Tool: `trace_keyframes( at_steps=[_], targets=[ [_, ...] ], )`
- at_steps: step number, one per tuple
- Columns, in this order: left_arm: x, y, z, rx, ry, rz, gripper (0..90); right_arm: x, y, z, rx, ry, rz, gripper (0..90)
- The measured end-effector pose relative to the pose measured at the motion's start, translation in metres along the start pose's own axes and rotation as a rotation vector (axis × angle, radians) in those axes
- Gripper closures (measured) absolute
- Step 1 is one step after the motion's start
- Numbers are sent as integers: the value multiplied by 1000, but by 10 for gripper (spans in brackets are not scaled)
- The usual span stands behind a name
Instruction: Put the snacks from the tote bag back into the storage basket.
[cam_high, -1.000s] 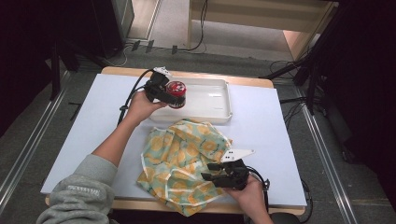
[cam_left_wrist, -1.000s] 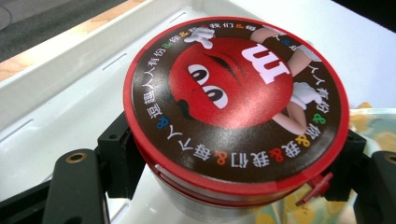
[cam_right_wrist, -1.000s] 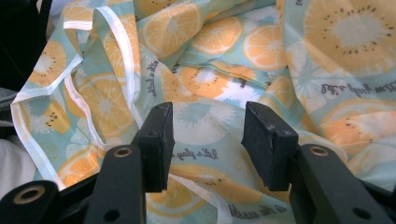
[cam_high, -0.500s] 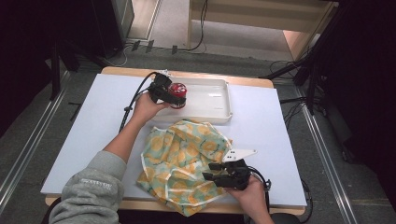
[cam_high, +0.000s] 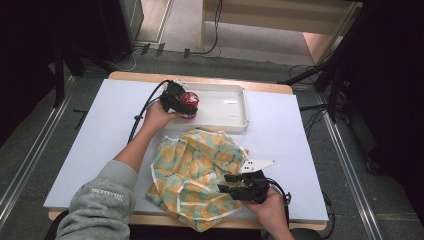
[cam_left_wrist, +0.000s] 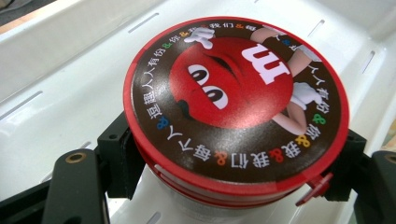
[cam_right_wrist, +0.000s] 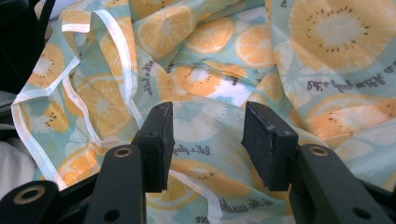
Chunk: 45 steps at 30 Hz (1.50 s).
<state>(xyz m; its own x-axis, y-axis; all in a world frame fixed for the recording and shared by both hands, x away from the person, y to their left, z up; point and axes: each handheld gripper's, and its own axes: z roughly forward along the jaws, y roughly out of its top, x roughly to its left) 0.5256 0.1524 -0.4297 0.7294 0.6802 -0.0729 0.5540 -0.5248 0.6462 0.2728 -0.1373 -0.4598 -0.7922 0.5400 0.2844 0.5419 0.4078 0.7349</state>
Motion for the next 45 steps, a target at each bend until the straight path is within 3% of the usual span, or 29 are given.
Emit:
trace_keyframes(
  at_steps=[6,10,22,28,32,37,45],
  targets=[
    [-6,-1,7,20,-6,35,257,0,0,0,-3,-1,0,541],
    [-5,-2,9,3,-16,24,256,1,0,1,2,3,-3,541],
    [-3,-3,7,45,-56,44,240,3,0,4,15,11,-9,541],
    [-3,-4,7,56,-70,29,197,4,0,5,21,9,-9,541],
    [-2,-1,0,1,-85,-19,130,4,0,5,20,8,-9,540],
    [-6,3,-8,0,-75,5,146,4,0,5,21,7,-12,539],
    [-6,6,-22,-4,-63,-25,175,4,0,6,25,7,-14,536]
  ],
)
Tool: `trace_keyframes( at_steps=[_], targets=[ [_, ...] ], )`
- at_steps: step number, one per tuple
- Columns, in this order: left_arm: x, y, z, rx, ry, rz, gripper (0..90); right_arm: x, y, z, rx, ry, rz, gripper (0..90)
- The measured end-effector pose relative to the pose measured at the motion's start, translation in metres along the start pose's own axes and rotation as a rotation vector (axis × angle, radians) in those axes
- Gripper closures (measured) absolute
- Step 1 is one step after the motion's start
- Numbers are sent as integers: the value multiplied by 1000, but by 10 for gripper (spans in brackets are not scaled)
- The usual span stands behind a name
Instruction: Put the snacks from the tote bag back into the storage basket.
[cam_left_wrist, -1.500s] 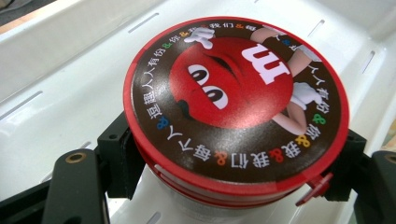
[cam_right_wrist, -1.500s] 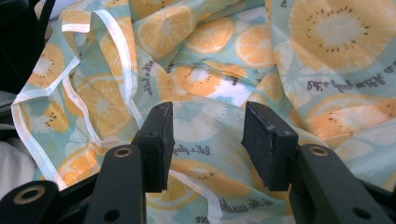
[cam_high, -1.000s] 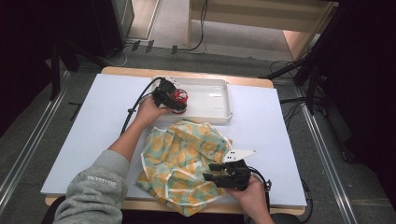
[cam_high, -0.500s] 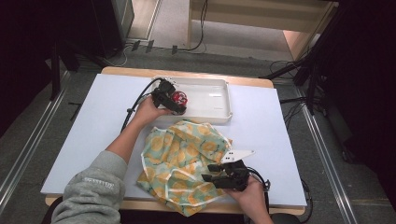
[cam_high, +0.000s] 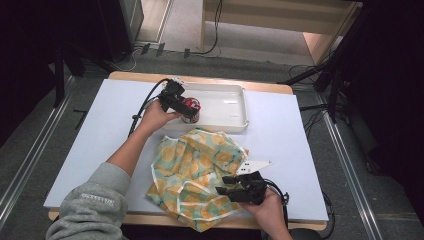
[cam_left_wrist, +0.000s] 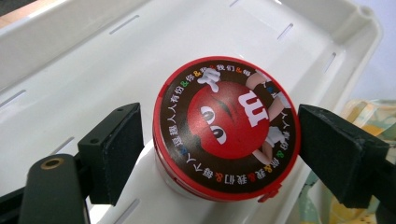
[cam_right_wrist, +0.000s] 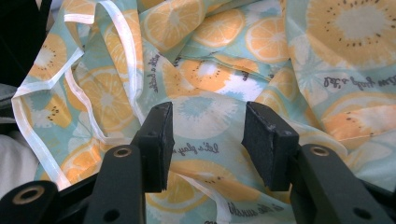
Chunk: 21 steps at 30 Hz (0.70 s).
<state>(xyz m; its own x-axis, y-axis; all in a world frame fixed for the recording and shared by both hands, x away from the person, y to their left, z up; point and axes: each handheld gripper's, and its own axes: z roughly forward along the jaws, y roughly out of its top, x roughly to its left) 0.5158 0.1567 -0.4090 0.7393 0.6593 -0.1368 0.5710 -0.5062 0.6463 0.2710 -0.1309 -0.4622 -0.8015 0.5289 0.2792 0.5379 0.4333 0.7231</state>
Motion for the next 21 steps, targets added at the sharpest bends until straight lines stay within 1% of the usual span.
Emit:
trace_keyframes(
  at_steps=[3,5,7,8,11,13,15,17,19,21],
  targets=[
    [-3,1,-6,-8,5,16,184,1,0,0,2,1,-3,536],
    [-5,3,-10,-18,2,15,205,1,0,0,1,1,-2,536],
    [-8,4,-14,-29,15,24,214,1,0,0,2,1,-1,535],
    [-9,4,-15,-34,19,19,223,0,0,0,2,0,0,536],
    [-10,5,-22,-38,36,13,297,0,0,0,0,-2,0,534],
    [-10,3,-27,-59,13,5,377,0,0,0,-5,-2,2,532],
    [-12,2,-30,-61,8,11,410,0,0,0,-6,-2,2,531],
    [-14,1,-33,-66,13,18,439,0,0,0,-6,-2,1,531],
    [-15,0,-35,-71,13,15,466,0,0,0,-7,-3,-2,531],
    [-17,-1,-38,-81,-7,14,513,0,0,0,-7,-3,-2,531]
  ],
)
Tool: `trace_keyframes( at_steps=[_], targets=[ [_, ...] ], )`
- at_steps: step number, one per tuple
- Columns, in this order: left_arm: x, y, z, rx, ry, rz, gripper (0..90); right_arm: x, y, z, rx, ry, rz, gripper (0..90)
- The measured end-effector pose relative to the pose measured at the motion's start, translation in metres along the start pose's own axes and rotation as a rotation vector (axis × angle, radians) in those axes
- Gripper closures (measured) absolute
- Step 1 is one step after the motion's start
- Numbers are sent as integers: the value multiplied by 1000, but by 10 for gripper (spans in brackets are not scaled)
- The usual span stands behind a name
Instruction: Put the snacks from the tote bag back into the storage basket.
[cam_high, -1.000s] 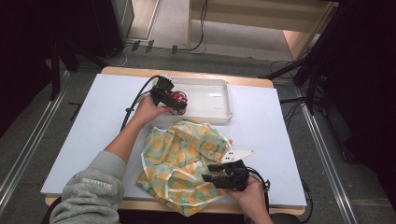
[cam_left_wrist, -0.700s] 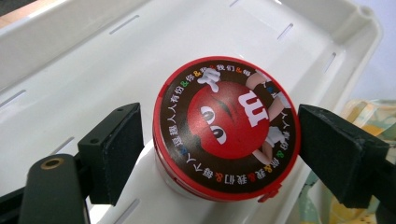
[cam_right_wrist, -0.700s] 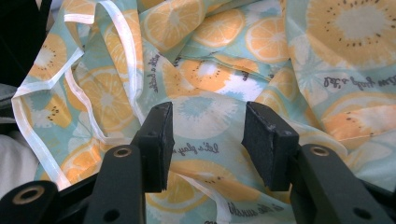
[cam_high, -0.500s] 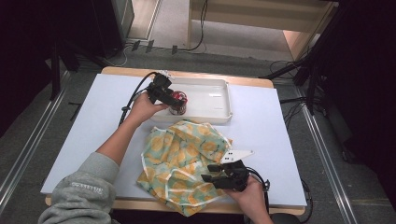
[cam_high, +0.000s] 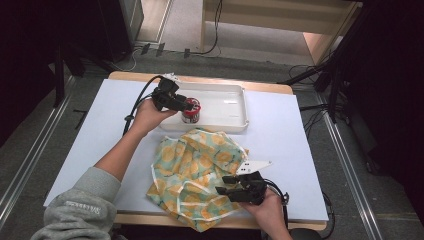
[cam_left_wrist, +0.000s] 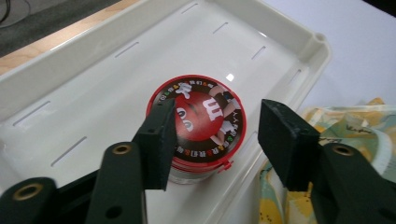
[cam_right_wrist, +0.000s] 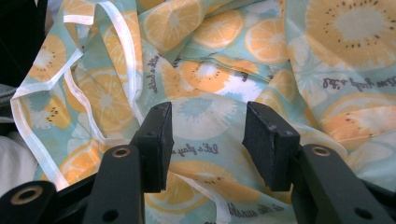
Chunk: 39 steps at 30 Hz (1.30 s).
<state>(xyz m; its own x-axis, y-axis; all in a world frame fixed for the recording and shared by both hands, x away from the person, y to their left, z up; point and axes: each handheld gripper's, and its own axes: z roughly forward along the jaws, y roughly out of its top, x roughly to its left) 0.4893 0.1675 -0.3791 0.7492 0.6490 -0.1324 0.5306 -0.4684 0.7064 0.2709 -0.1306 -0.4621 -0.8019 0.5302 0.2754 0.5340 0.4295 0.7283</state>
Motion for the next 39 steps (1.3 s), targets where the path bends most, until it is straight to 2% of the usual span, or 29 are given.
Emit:
trace_keyframes(
  at_steps=[3,7,9,12,16,35,39],
  targets=[
    [-2,-2,-2,-9,-19,-4,570,0,0,0,2,2,4,530],
    [-6,-4,-1,11,-41,0,658,0,0,0,-2,2,4,528],
    [-8,-6,0,18,-38,10,700,-1,0,0,-3,1,6,528],
    [-9,-11,2,9,-52,-3,776,-1,0,0,-6,-1,8,525],
    [-11,-16,6,7,-58,0,843,-1,0,0,-7,0,8,523],
    [-17,-27,25,50,-45,31,866,-1,0,-1,-7,-3,10,517],
    [-17,-28,26,52,-44,27,866,-1,0,-1,-8,-4,9,517]
  ],
)
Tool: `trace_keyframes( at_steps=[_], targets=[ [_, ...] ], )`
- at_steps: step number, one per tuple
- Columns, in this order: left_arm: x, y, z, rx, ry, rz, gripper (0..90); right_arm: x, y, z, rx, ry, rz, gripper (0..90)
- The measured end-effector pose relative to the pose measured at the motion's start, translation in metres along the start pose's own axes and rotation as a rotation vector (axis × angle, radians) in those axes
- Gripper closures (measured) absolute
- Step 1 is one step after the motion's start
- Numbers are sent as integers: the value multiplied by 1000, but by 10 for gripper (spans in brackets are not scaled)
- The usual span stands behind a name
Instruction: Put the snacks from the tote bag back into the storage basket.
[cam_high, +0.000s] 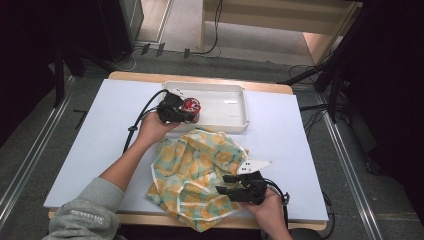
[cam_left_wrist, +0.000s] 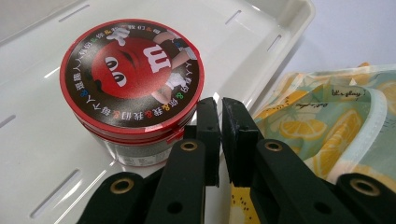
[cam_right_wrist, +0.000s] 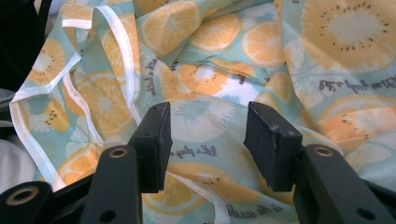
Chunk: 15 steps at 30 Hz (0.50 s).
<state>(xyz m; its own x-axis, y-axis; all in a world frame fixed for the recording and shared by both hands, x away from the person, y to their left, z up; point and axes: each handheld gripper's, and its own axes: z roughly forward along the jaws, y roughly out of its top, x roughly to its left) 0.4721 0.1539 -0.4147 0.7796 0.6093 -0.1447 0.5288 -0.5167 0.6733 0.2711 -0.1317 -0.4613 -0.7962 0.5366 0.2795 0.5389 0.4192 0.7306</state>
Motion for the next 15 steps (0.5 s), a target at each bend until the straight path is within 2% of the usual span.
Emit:
trace_keyframes(
  at_steps=[6,15],
  targets=[
    [1,-4,2,-11,3,-14,866,0,0,0,0,0,-2,517],
    [4,-8,2,2,10,-21,864,0,0,1,2,-1,-3,517]
  ],
)
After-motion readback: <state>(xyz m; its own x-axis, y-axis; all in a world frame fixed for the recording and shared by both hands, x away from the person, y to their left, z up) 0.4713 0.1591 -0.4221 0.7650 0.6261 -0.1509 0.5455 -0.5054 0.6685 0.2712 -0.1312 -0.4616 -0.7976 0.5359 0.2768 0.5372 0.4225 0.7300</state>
